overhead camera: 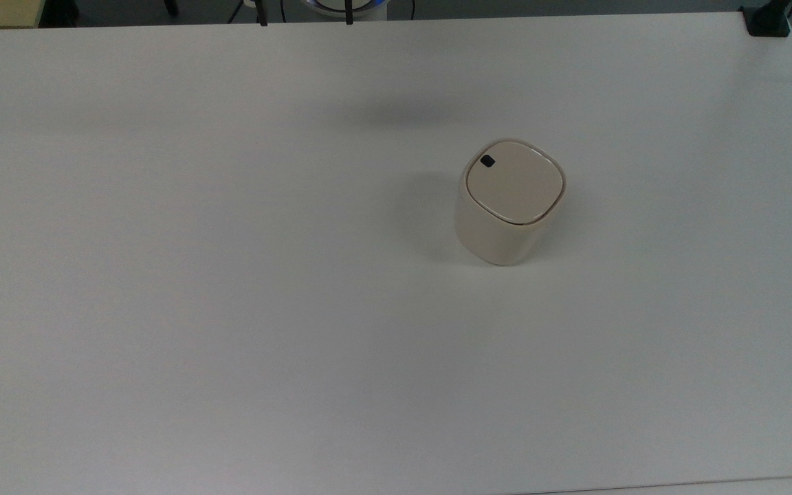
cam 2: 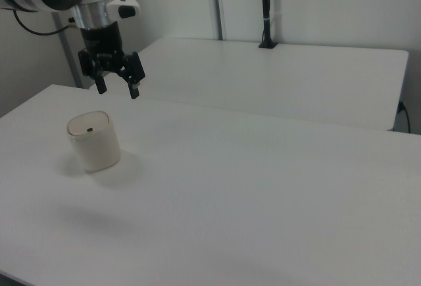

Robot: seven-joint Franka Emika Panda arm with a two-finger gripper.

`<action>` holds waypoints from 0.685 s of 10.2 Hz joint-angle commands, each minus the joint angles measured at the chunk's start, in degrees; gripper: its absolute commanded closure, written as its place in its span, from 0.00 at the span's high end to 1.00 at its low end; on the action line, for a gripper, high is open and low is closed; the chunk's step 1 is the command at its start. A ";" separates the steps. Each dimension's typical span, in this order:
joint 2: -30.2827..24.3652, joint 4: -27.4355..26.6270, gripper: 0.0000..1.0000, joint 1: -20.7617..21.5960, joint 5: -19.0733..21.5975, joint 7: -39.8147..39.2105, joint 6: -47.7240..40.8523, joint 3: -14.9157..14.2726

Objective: Open the trash bin

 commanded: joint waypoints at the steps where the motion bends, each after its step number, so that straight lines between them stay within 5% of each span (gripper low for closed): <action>1: -0.72 -0.92 1.00 -0.43 -0.35 -0.96 -0.90 0.05; 7: -0.37 -0.92 0.98 -0.44 -0.44 -1.22 -0.20 0.05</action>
